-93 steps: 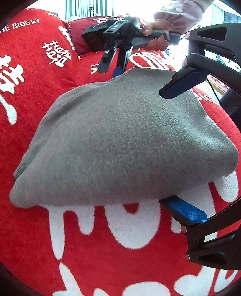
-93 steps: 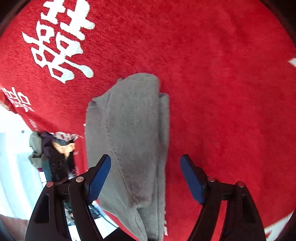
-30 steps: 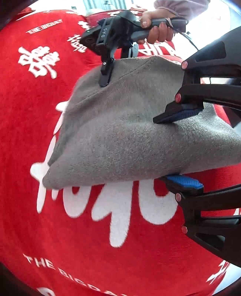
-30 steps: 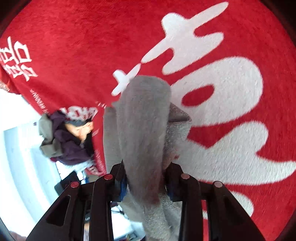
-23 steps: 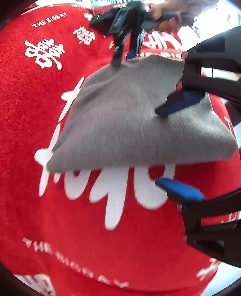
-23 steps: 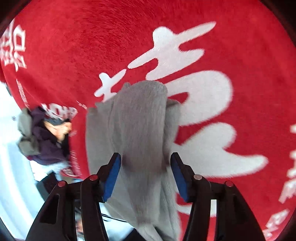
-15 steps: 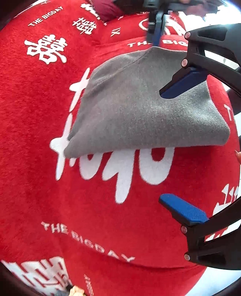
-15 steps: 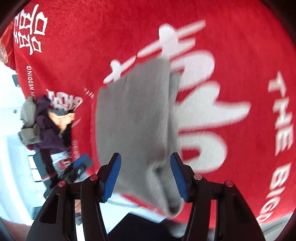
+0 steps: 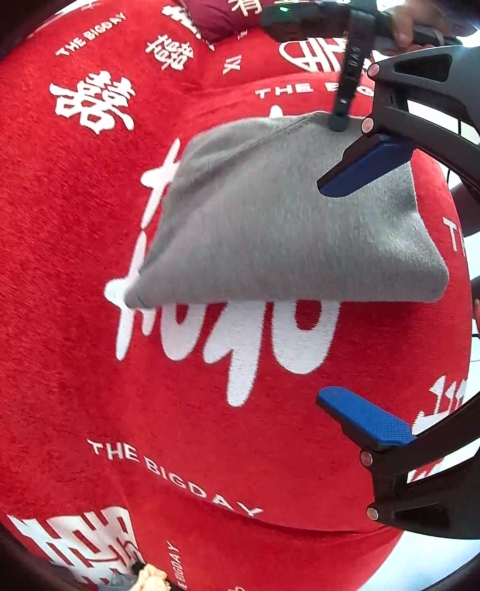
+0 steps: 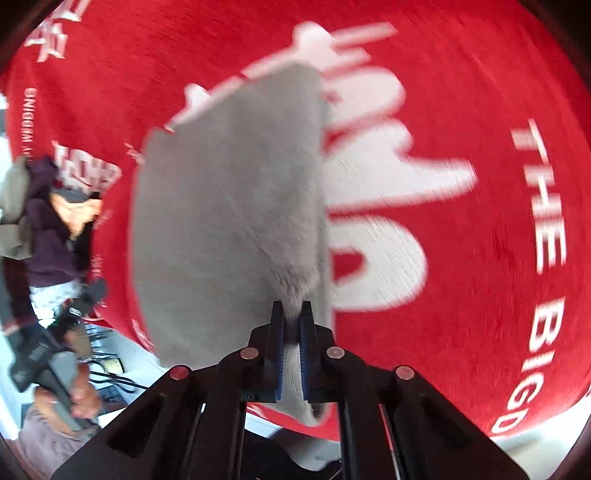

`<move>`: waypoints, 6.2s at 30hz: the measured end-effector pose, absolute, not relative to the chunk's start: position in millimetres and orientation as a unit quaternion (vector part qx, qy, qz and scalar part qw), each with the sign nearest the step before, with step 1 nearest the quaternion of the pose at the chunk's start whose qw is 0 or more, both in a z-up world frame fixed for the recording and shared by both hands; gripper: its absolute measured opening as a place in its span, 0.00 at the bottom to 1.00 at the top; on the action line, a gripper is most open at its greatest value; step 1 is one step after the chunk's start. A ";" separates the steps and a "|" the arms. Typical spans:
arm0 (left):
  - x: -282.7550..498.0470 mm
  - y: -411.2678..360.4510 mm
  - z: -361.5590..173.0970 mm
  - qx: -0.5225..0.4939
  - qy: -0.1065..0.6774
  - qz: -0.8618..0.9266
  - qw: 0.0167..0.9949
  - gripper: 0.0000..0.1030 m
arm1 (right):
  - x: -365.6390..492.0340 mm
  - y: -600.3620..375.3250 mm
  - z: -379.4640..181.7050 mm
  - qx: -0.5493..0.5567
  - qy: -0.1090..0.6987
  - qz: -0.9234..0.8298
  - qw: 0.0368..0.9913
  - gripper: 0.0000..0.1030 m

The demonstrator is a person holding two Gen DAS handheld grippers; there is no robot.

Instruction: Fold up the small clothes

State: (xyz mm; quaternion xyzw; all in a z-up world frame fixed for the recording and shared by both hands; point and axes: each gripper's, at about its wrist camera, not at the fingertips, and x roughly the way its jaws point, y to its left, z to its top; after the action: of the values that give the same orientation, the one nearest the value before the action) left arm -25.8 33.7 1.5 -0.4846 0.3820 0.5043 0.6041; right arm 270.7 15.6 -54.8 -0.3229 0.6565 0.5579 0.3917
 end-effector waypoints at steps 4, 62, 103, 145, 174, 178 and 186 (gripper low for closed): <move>-23.4 31.4 -1.9 -0.493 0.382 0.502 0.600 1.00 | 275.9 8.1 -59.5 -0.306 0.667 0.552 0.395 0.07; -8.0 -11.2 116.5 -0.469 0.473 0.505 0.550 1.00 | 204.0 3.7 120.9 -0.428 0.545 0.520 0.500 1.00; -9.6 -9.0 140.1 -0.458 0.468 0.515 0.552 1.00 | 189.9 8.1 141.5 -0.463 0.505 0.513 0.516 1.00; -8.6 -10.2 141.1 -0.458 0.467 0.516 0.553 1.00 | 188.9 9.8 142.0 -0.468 0.502 0.511 0.518 1.00; -7.2 -8.9 139.9 -0.456 0.463 0.521 0.553 1.00 | 190.4 9.5 140.5 -0.468 0.502 0.508 0.520 1.00; -6.3 -8.7 139.9 -0.455 0.464 0.522 0.553 1.00 | 190.2 9.6 140.2 -0.469 0.502 0.508 0.519 1.00; -7.6 -9.3 144.2 -0.442 0.453 0.536 0.559 1.00 | 189.1 9.2 139.6 -0.469 0.502 0.508 0.519 1.00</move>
State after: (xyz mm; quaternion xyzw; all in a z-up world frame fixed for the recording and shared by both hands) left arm -7.6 -9.3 144.2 -0.4422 0.4527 0.5357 0.5591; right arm 189.1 9.2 139.6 -0.4695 0.5018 0.5083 0.5191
